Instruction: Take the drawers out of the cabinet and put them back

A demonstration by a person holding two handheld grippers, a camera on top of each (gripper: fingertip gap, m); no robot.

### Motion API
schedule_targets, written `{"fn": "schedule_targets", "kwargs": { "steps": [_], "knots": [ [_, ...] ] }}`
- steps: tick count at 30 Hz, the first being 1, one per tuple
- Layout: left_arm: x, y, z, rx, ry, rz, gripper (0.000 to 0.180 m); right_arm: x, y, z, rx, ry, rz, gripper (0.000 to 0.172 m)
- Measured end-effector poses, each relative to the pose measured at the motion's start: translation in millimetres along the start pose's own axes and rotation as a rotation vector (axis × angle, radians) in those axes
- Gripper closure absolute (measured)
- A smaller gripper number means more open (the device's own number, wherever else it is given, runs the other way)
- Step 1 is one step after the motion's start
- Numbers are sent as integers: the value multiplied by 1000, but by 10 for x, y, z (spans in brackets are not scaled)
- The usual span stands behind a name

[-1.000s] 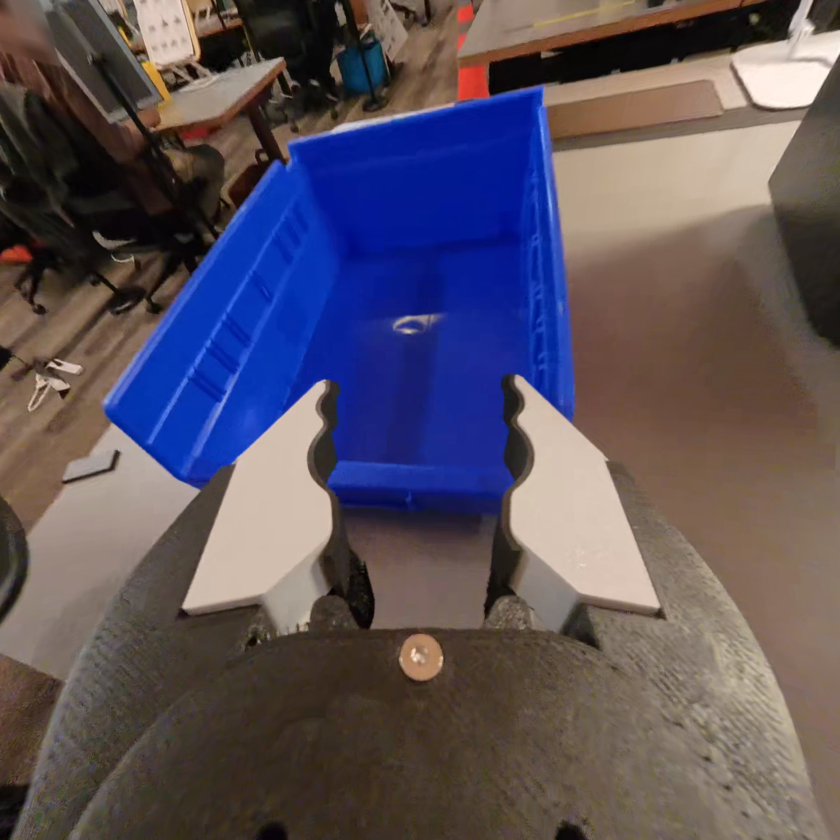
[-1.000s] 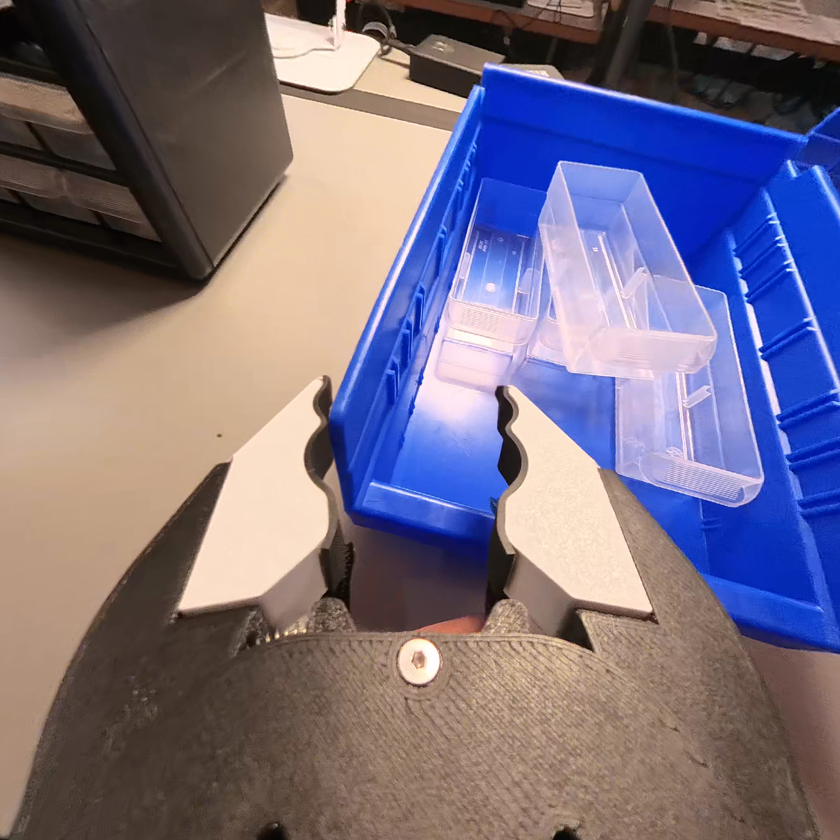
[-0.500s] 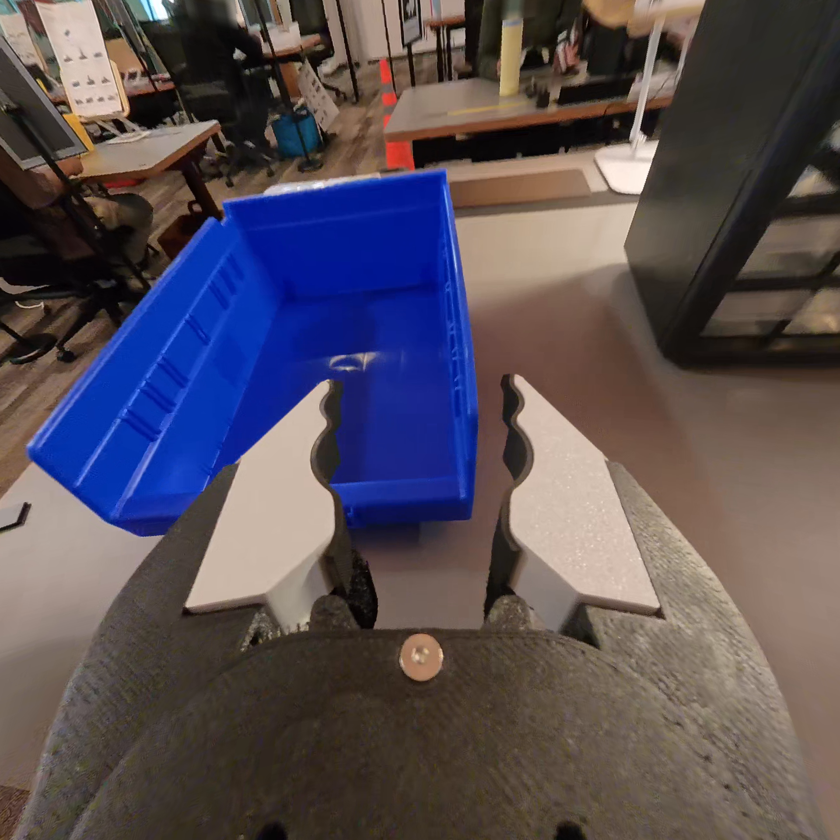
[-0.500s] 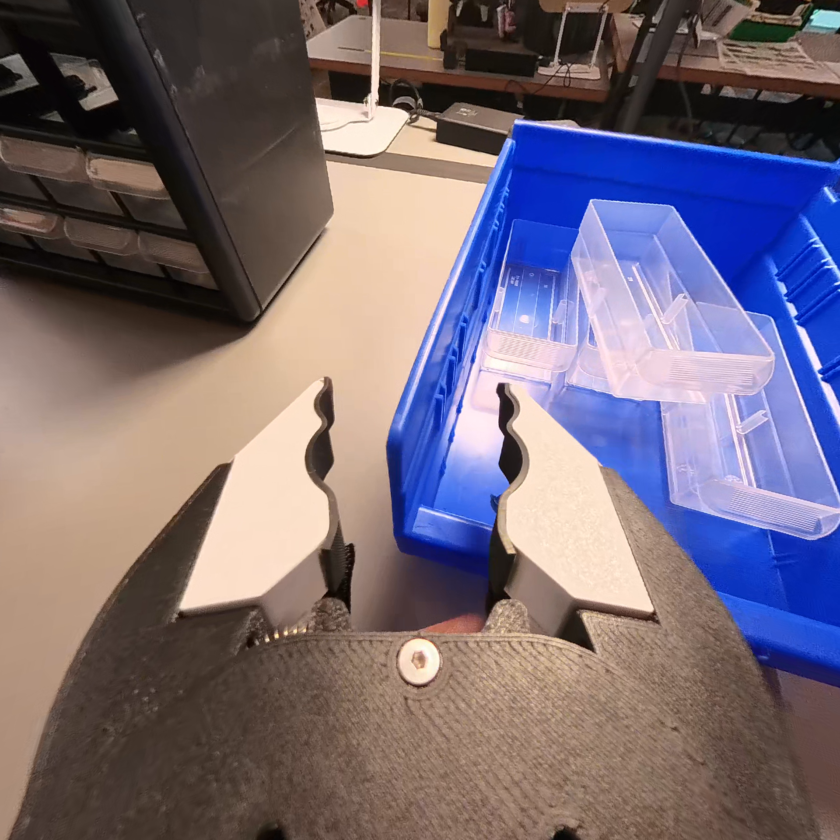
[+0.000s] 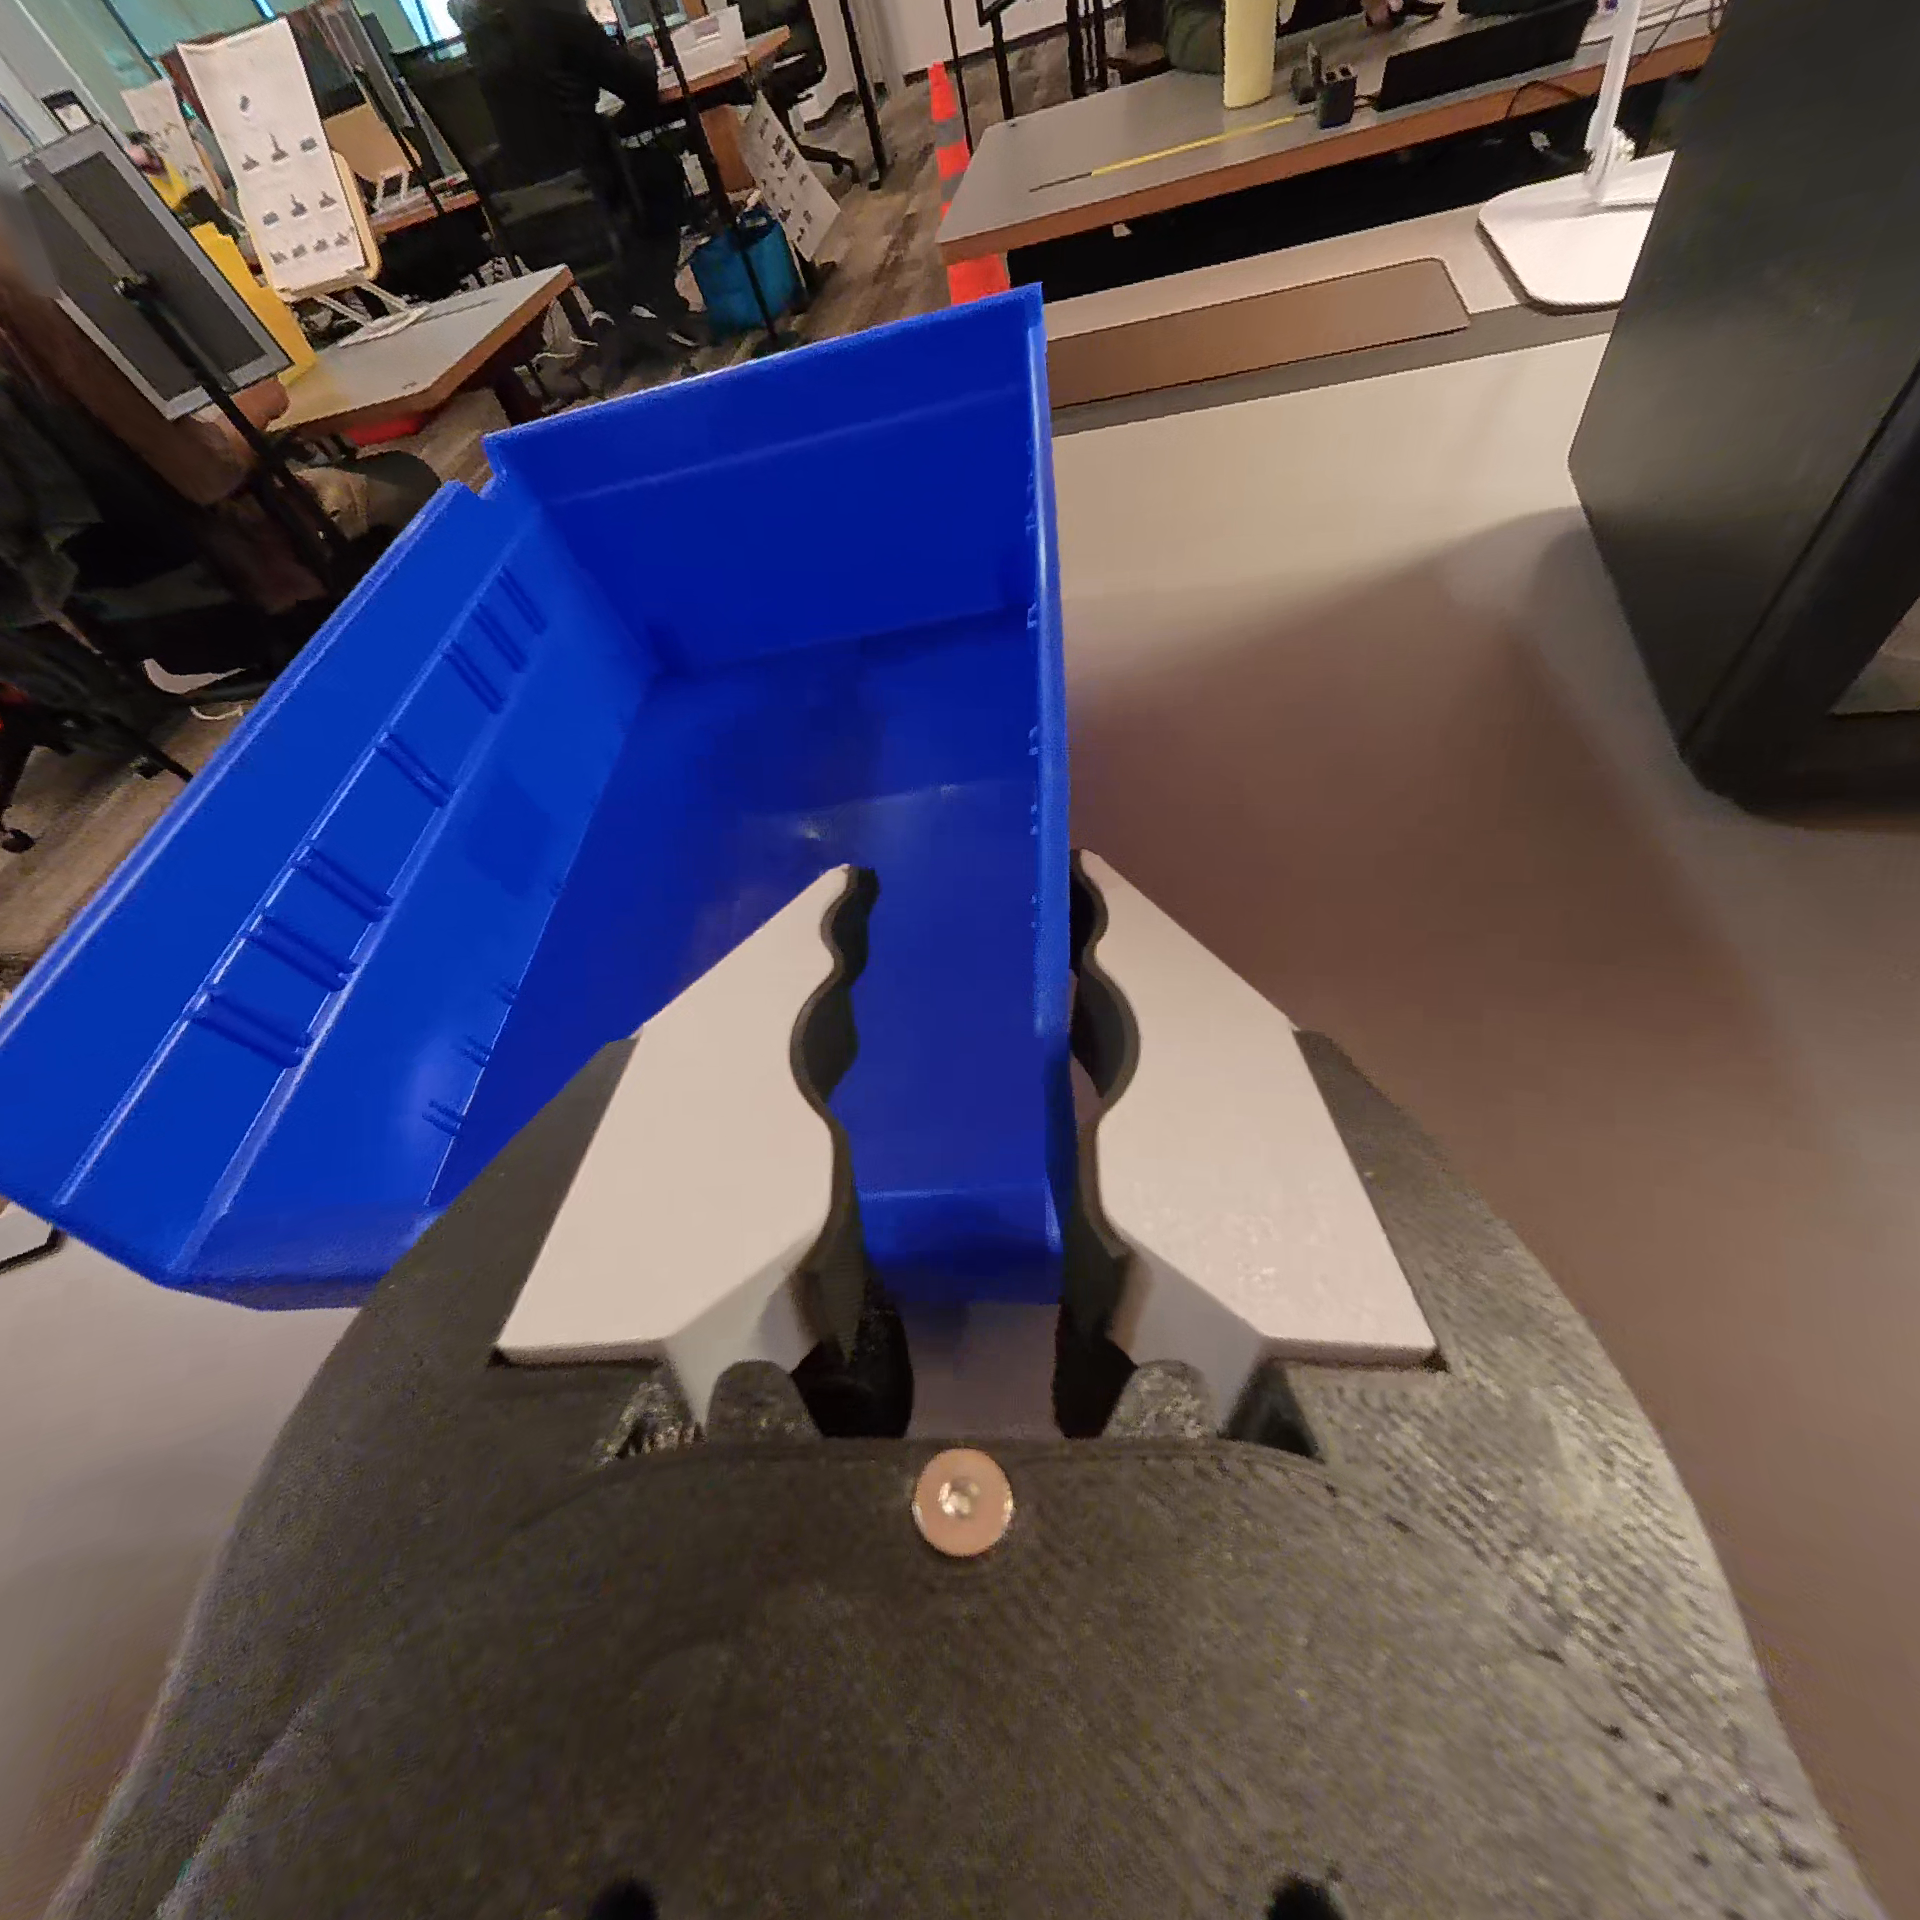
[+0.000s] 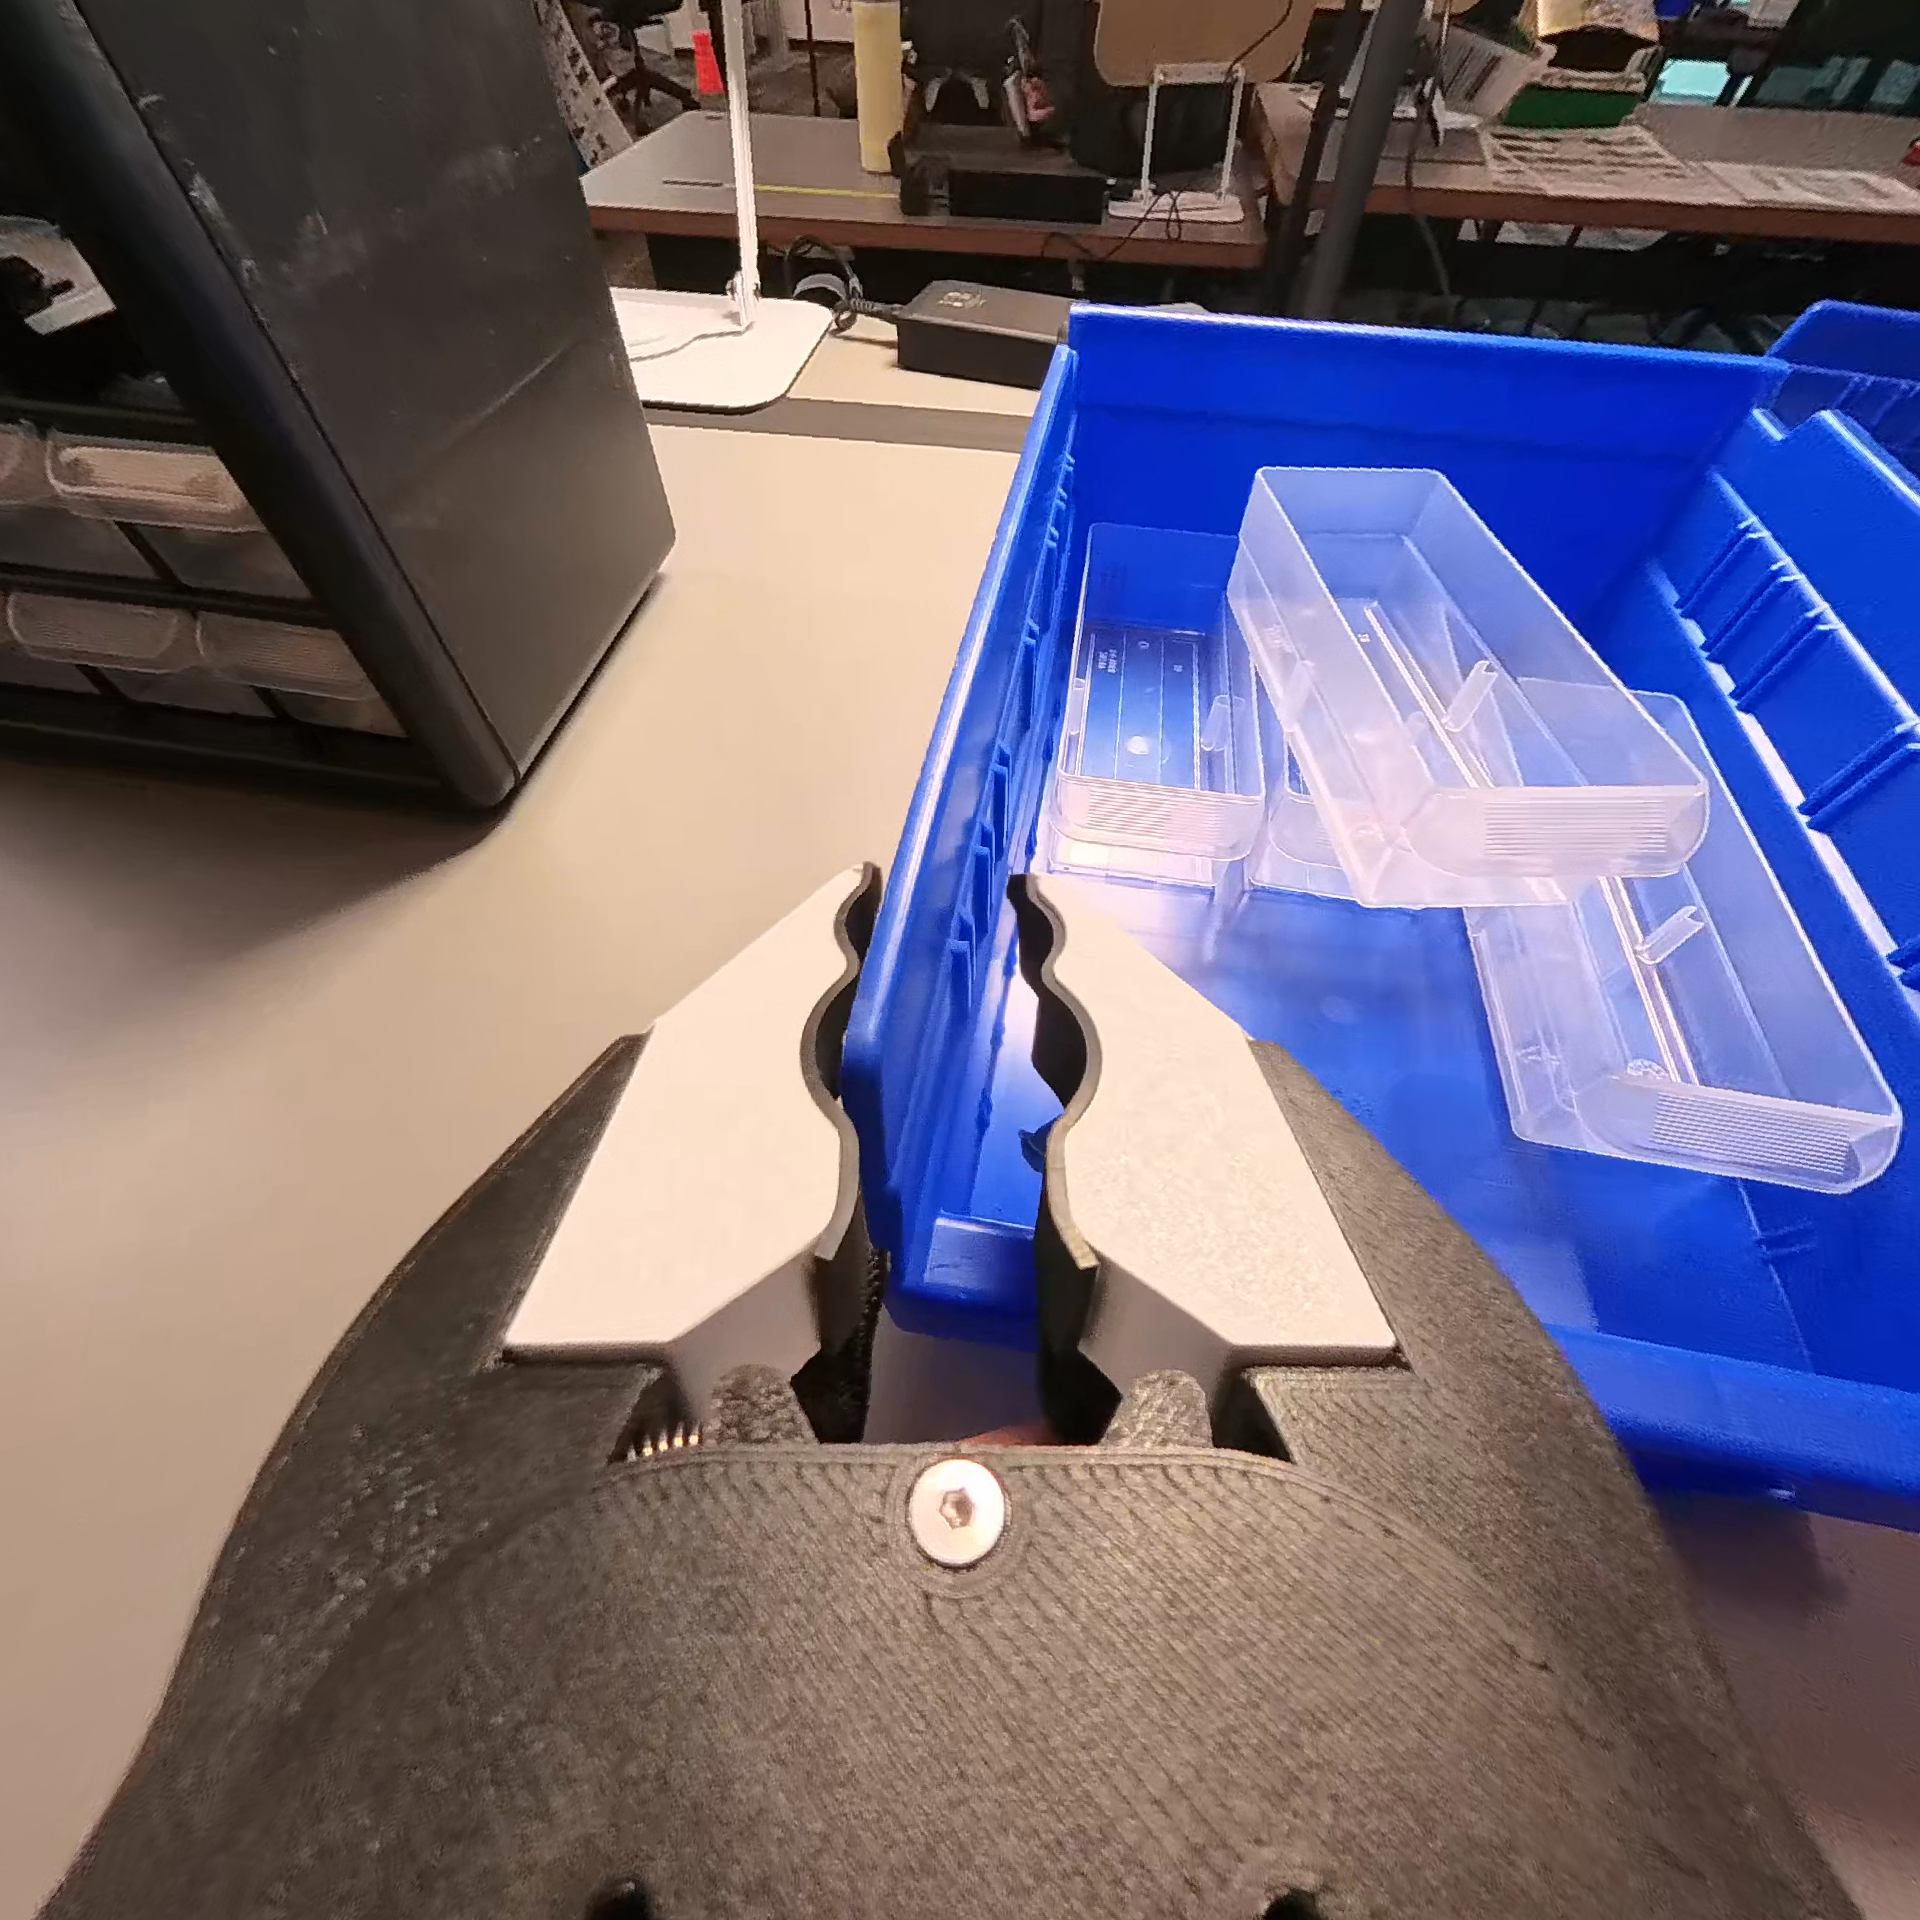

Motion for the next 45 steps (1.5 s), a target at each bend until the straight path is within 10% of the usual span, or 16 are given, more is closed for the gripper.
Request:
{"fn": "schedule_targets", "kwargs": {
  "steps": [10, 28, 33, 45],
  "knots": [
    [42, -51, -123, 46, -6, -29, 174, -21, -7, 17, 51, 16, -21, 156],
    [100, 183, -95, 121, -95, -116, 177, 67, 190, -72, 106, 16, -31, 165],
    [123, 191, -91, 96, -99, -121, 174, 82, 178, -158, 138, -11, -39, 143],
    [48, 368, -54, 103, -89, -211, 177, 34, 134, -105, 127, 44, -53, 166]
  ]
}}
Point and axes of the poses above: each gripper's, where its closed fingertips meet, y back along the fingers, x out of its underside, z = x × y across the jaws, the point moved 3 cm from there along y, back along the fingers, and after that the axes turned 11 degrees about y, right-handed, at the moved point
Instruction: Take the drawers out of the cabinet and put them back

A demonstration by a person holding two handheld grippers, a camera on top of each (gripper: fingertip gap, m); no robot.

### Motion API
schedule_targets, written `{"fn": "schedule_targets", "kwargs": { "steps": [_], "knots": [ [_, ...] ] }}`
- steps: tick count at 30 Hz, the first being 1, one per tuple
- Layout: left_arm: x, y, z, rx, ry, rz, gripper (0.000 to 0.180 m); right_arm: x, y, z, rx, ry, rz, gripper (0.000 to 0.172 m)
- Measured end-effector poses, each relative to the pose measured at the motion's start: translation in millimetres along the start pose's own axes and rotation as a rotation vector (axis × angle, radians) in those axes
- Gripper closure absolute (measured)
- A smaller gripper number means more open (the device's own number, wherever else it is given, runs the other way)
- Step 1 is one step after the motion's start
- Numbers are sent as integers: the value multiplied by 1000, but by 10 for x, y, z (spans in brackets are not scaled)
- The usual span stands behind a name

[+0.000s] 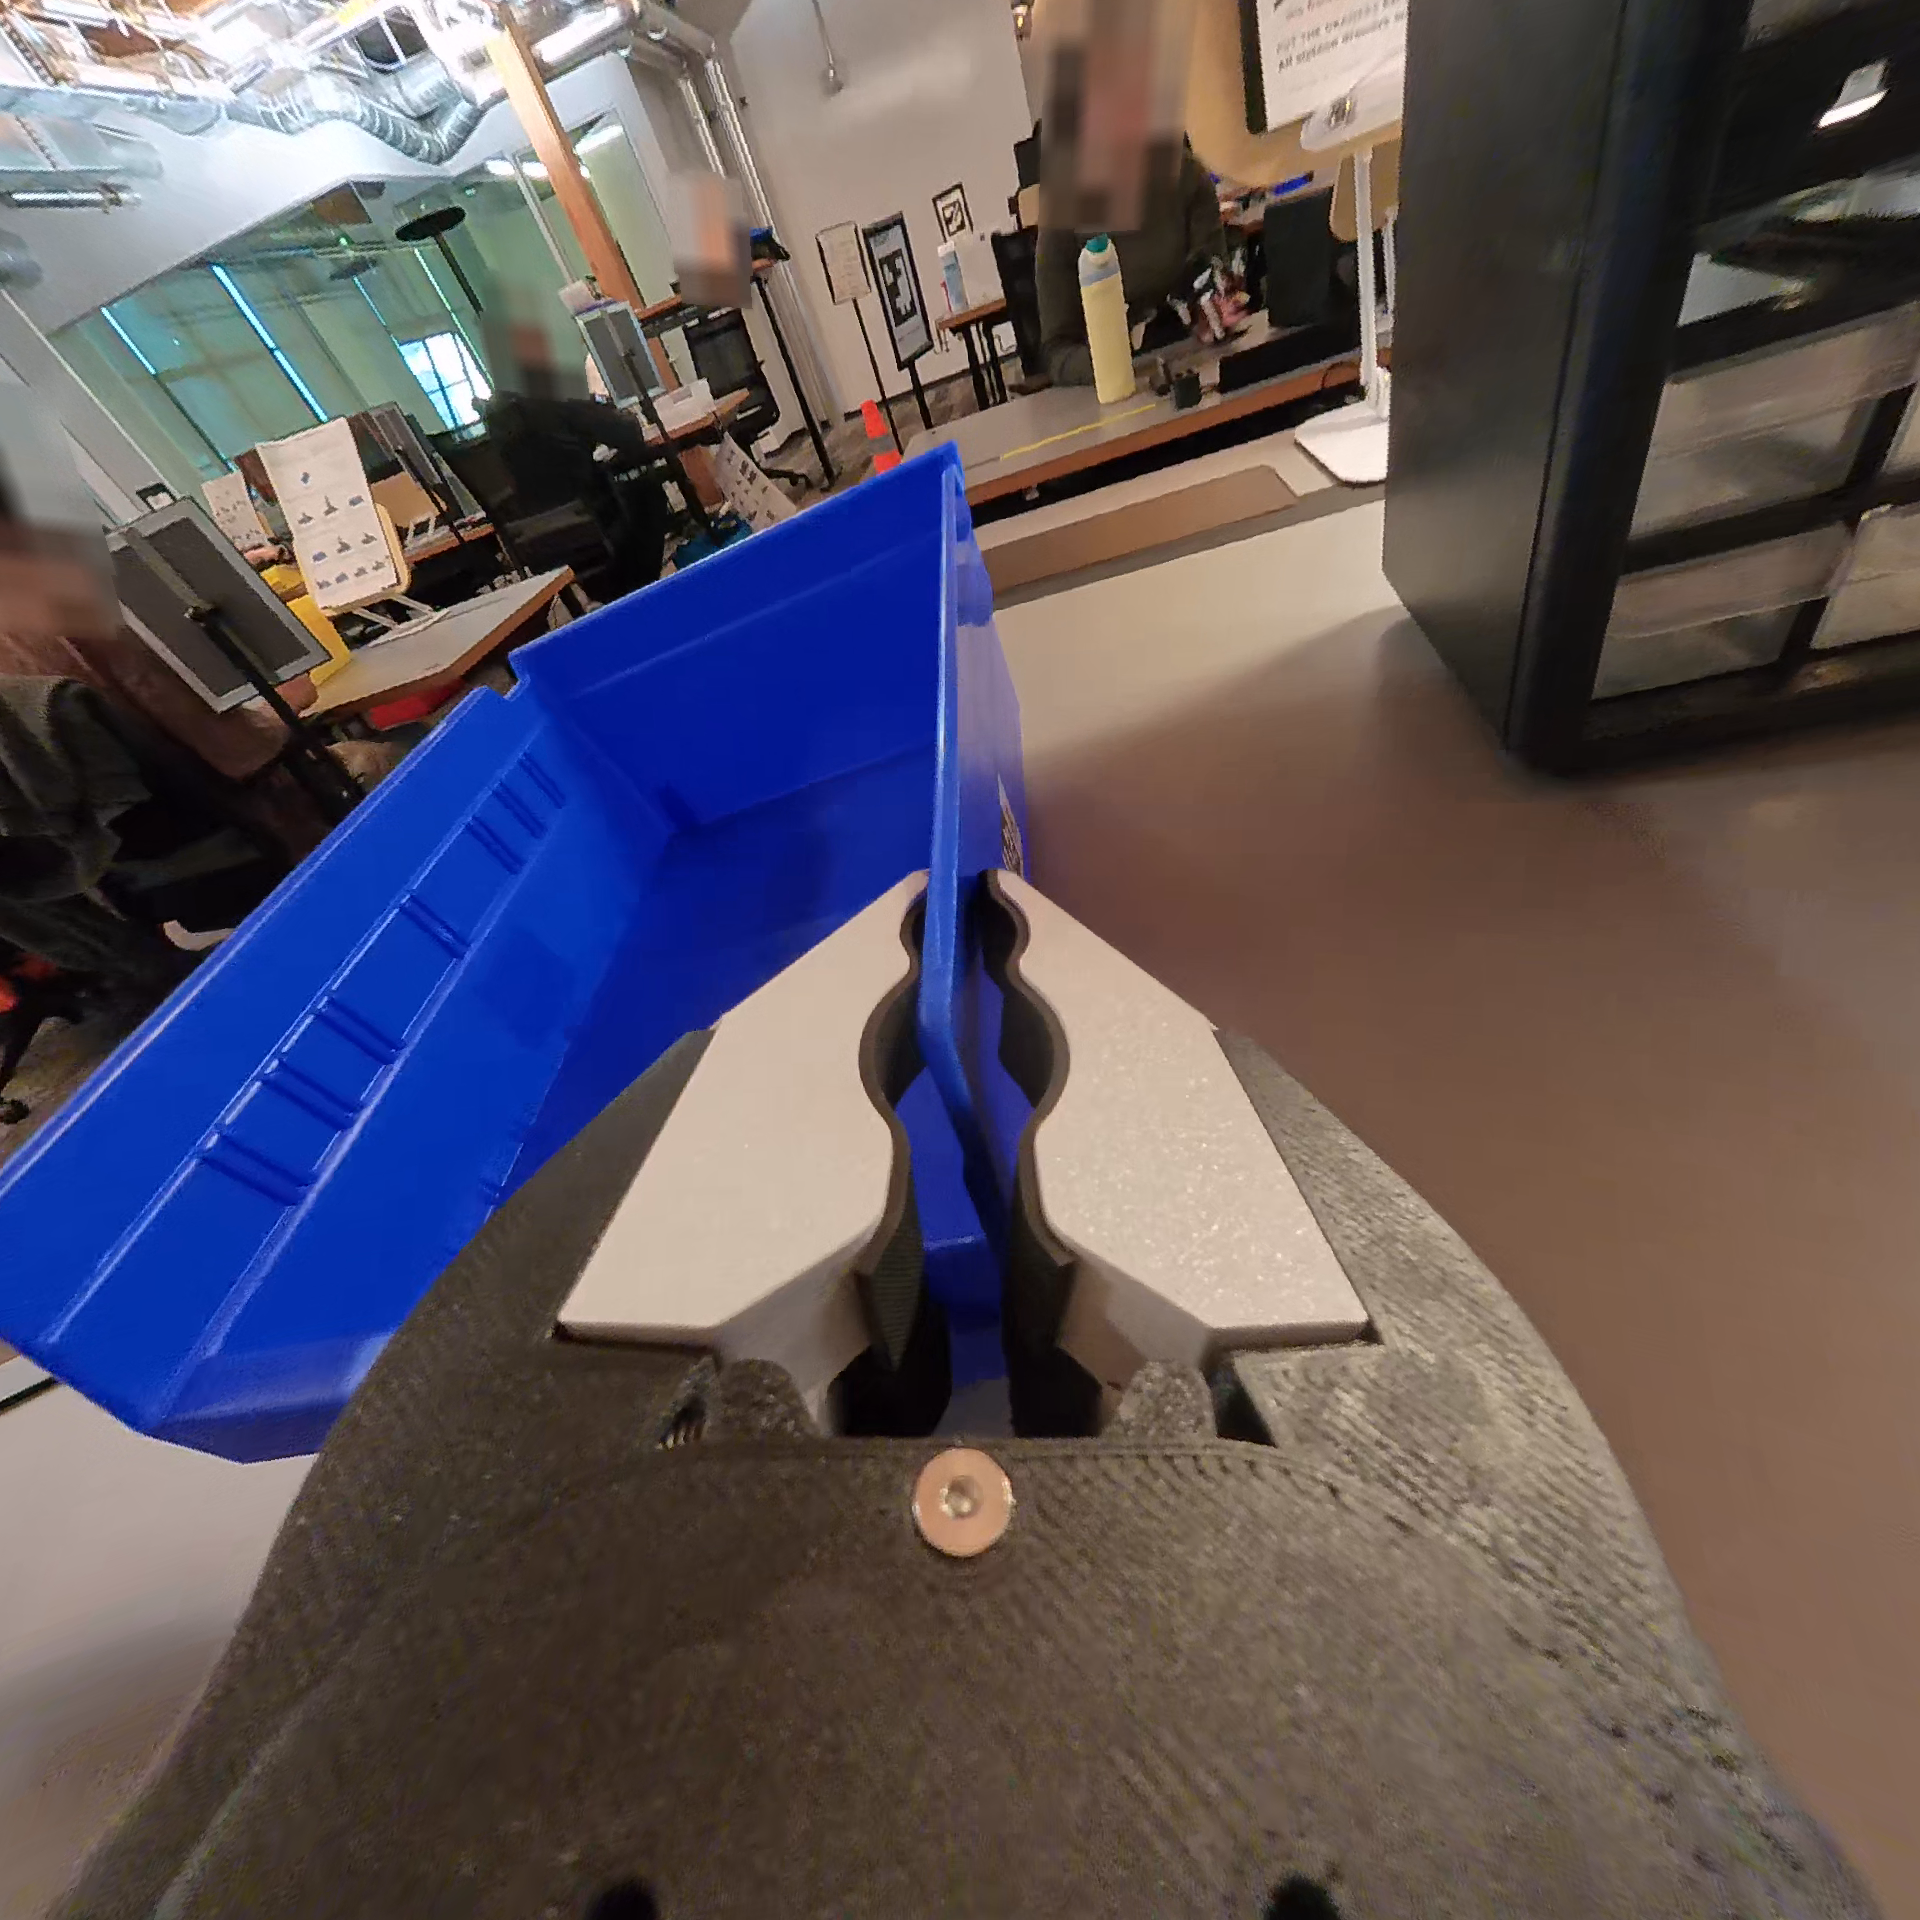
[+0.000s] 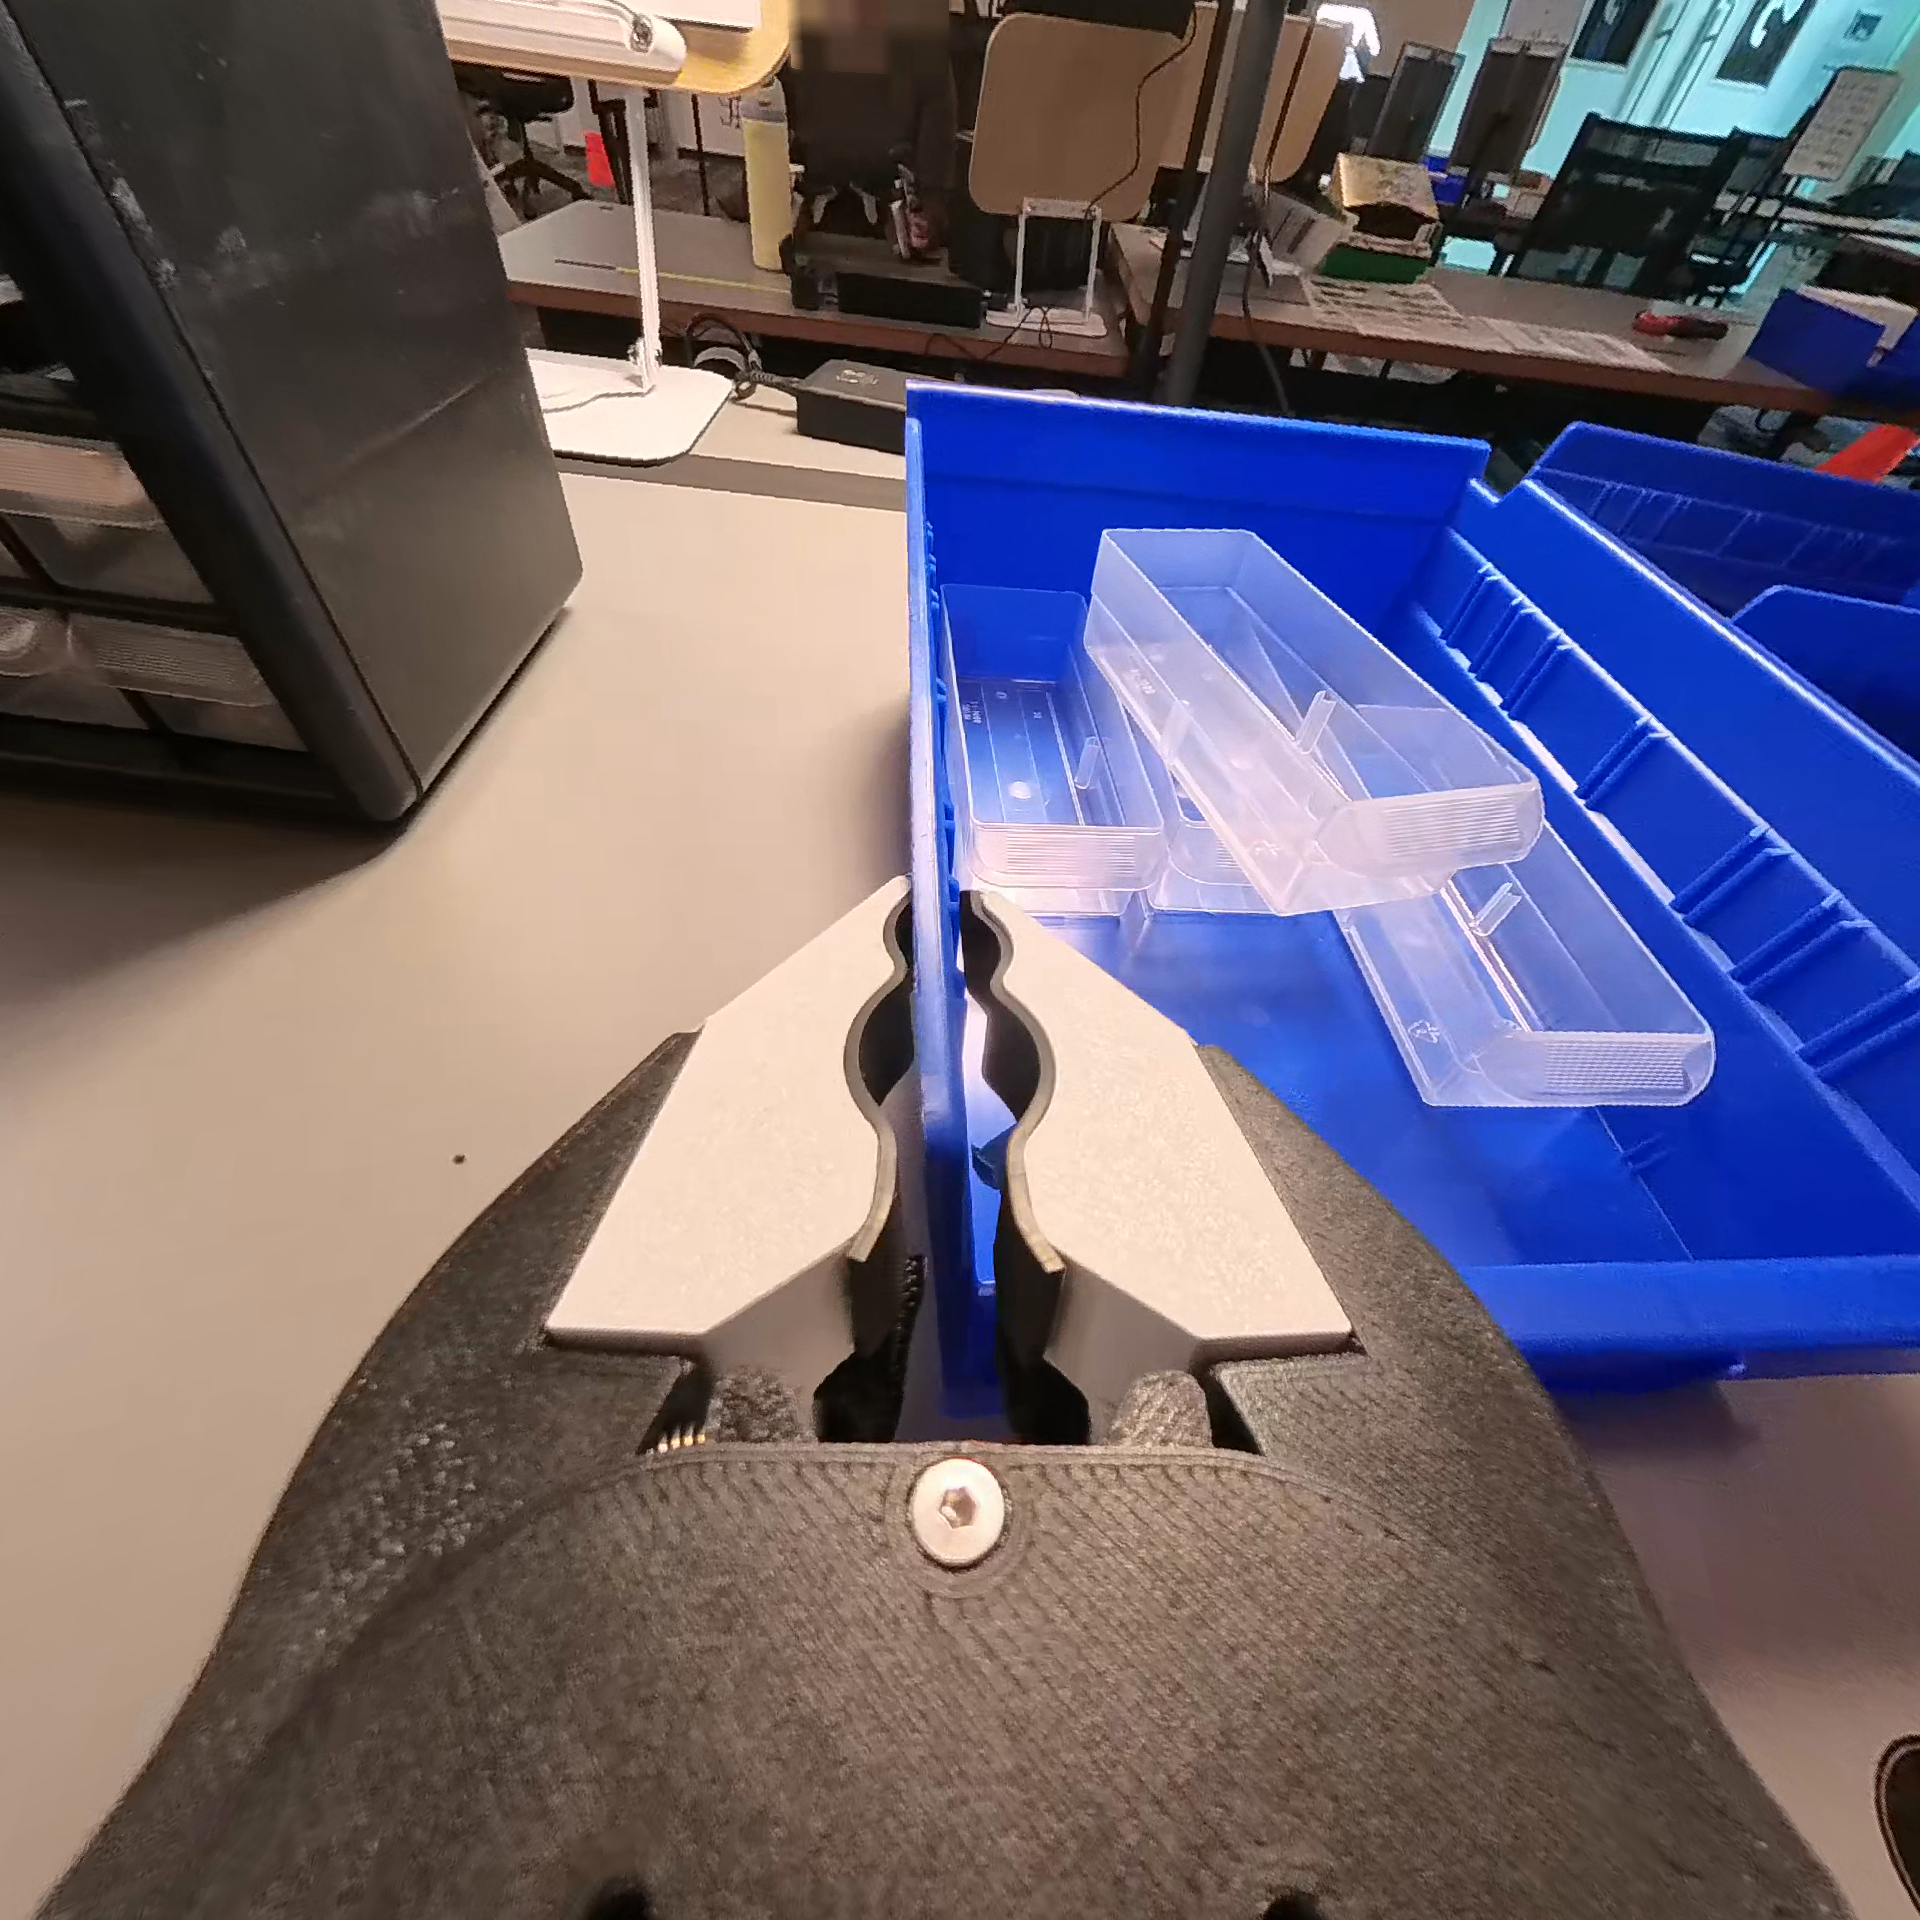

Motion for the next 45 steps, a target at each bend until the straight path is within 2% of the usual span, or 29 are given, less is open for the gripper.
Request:
{"fn": "schedule_targets", "kwargs": {
  "steps": [8, 16, 21, 23, 29, 45],
  "knots": [
    [-172, 176, 92, 24, 76, -93, 178, -44, 130, -26, 22, 78, -64, 168],
    [-329, 299, 2, 82, 28, -159, 178, -180, 240, -100, -21, 0, -128, 171],
    [-480, 396, -46, 119, 14, -188, 178, -446, 407, -211, -35, -50, -246, 171],
    [-525, 426, -59, 128, 7, -194, 178, -486, 413, -259, -46, -80, -225, 171],
    [-542, 473, -90, 142, 1, -190, 178, -434, 377, -190, -75, -63, -201, 170],
    [-314, 398, -249, 177, -36, -98, 177, -63, 337, 190, -89, 43, -100, 169]
  ]
}}
Point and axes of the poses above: each gripper's, where its closed fingertips meet, y back along the fingers, x out of its underside, z = x × y across the jaws, the point moved 3 cm from there along y, back along the fingers, and after that the axes turned 11 degrees about y, right-handed, at the moved point
